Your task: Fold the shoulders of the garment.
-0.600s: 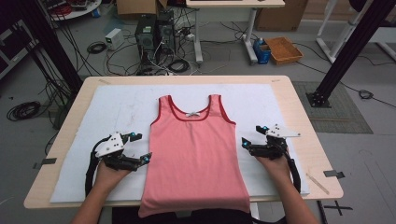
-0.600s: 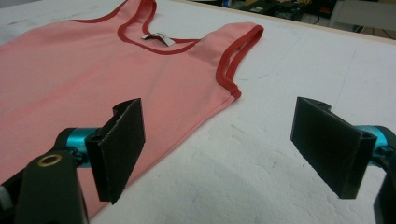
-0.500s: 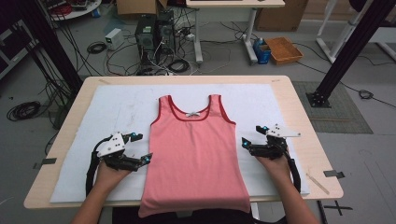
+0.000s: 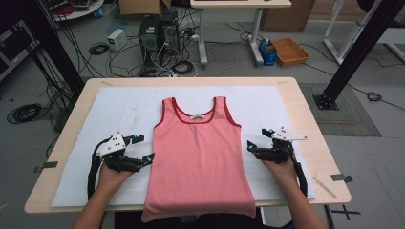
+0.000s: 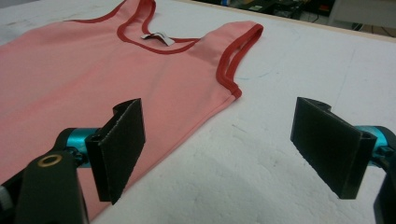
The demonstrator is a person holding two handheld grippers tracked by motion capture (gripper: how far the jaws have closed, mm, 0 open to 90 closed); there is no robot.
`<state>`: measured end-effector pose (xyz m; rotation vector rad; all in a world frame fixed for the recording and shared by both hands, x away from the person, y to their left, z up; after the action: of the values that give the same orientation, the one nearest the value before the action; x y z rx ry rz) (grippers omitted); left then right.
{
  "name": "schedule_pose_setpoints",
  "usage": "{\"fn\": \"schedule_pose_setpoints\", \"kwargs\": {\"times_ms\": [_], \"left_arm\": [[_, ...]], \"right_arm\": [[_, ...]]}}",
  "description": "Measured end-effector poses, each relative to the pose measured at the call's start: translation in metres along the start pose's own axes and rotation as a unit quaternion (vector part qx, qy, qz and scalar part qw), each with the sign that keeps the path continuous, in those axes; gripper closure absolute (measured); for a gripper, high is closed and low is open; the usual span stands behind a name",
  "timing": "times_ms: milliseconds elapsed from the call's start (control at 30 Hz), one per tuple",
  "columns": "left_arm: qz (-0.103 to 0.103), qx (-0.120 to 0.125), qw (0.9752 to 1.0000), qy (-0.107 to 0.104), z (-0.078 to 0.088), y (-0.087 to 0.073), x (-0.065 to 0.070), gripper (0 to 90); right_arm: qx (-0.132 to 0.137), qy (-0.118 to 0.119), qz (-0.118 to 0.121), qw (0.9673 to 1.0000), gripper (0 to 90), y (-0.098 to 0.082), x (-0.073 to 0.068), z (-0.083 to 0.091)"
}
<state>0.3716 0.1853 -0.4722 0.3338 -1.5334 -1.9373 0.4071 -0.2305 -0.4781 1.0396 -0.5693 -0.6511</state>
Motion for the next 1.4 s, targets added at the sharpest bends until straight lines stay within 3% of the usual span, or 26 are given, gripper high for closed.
{"fn": "schedule_pose_setpoints", "kwargs": {"times_ms": [167,233,267,333,567,700,933,1133,1233,1367,1400], "left_arm": [[0.012,0.004,0.9999,0.006,0.001,0.001,-0.002,16.3],[0.034,0.012,0.9991,0.023,0.002,0.002,-0.008,16.3],[0.034,0.012,0.9991,0.023,0.002,0.002,-0.008,16.3],[0.053,0.021,0.998,0.026,0.003,0.003,-0.012,16.3],[0.06,0.024,0.9976,0.023,0.003,0.004,-0.011,16.3],[0.053,0.022,0.998,0.025,0.003,0.004,-0.009,16.3],[0.048,0.019,0.9984,0.023,0.002,0.003,-0.008,16.3],[0.052,0.019,0.9982,0.025,0.002,0.003,-0.009,16.3],[0.052,0.017,0.9982,0.025,0.002,0.003,-0.01,16.3],[0.056,0.018,0.998,0.024,0.002,0.003,-0.01,16.3],[0.056,0.018,0.998,0.024,0.002,0.003,-0.01,16.3]], "right_arm": [[0.009,0.005,0.008,0.9999,17.4,0.01,-0.005,0.001],[0.006,0.009,0.012,0.9999,17.4,0.014,-0.007,0.0],[0.008,0.01,0.015,0.9998,17.4,0.017,-0.008,0.0],[0.01,0.012,0.021,0.9997,17.4,0.023,-0.009,-0.001],[0.002,0.011,0.009,0.9999,17.4,0.043,-0.001,-0.011],[-0.018,0.011,-0.005,0.9998,17.4,0.057,0.011,-0.029],[-0.028,0.003,-0.021,0.9994,17.4,0.075,0.031,-0.046],[-0.059,-0.002,-0.015,0.9981,17.4,0.089,0.041,-0.07],[-0.077,-0.003,-0.02,0.9968,17.4,0.095,0.044,-0.086],[-0.108,-0.005,-0.01,0.9941,17.4,0.099,0.046,-0.113],[-0.108,-0.005,-0.01,0.9941,17.4,0.099,0.046,-0.113]]}}
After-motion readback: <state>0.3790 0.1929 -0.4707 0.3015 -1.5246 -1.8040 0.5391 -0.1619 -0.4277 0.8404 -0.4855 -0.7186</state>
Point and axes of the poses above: each handheld gripper's, and its own axes: z roughly backward along the jaws, y roughly out of its top, x roughly to its right, the point moved 8 cm from there along -z, roughly forward along the jaws, and after that the axes turned 10 degrees about z, right-handed, at the moved point
